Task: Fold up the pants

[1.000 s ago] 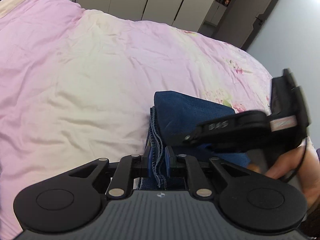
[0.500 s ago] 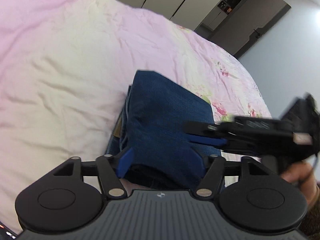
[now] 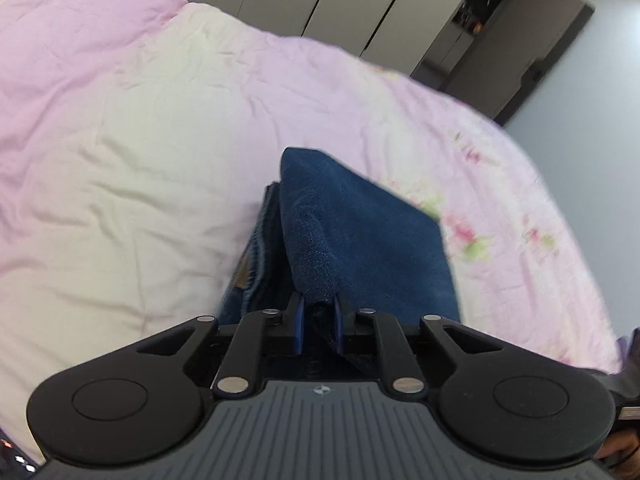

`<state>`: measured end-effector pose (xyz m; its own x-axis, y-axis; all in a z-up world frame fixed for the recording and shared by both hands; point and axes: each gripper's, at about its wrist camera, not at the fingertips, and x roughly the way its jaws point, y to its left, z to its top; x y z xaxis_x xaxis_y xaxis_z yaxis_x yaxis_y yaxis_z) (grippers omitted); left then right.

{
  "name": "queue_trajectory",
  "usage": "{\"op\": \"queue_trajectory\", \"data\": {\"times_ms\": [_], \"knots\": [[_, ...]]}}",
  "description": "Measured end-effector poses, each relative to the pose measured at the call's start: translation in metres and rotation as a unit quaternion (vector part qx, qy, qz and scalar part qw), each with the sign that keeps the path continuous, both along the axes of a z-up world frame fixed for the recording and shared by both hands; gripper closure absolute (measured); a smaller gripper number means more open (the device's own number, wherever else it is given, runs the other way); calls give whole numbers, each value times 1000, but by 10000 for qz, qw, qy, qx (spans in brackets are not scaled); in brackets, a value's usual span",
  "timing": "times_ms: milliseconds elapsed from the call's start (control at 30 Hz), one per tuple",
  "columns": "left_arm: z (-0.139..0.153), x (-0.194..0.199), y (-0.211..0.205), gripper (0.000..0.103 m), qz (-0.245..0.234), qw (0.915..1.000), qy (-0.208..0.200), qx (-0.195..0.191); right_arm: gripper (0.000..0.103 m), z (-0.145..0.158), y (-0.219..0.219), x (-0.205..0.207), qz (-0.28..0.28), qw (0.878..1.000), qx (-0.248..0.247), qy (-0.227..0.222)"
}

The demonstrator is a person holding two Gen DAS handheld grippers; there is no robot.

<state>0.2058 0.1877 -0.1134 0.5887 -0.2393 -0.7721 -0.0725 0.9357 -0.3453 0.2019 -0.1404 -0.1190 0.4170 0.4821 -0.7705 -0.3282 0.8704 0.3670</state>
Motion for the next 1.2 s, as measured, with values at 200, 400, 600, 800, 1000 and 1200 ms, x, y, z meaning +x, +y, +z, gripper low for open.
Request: {"op": "queue_trajectory", "data": {"times_ms": [200,400,600,800,1000,1200], "knots": [[-73,15,14,86,153,9962,780,346,95,-42,24,-2,196,9990,-300,254],[-92,26,15,83,251,9929,1103,360,103,-91,36,5,159,9975,-519,457],[-59,19,3,78,67,9906,1049,876,103,-78,29,1,153,9976,-446,506],[-5,13,-3,78,-98,9945,232,1013,103,-40,4,-3,-77,9999,-15,126],[5,48,-16,79,-172,9958,-302,852,103,-17,0,27,-297,9984,-143,-456],[-28,88,-21,84,-218,9949,-29,980,103,-18,9,74,-380,9974,-186,-577]]}}
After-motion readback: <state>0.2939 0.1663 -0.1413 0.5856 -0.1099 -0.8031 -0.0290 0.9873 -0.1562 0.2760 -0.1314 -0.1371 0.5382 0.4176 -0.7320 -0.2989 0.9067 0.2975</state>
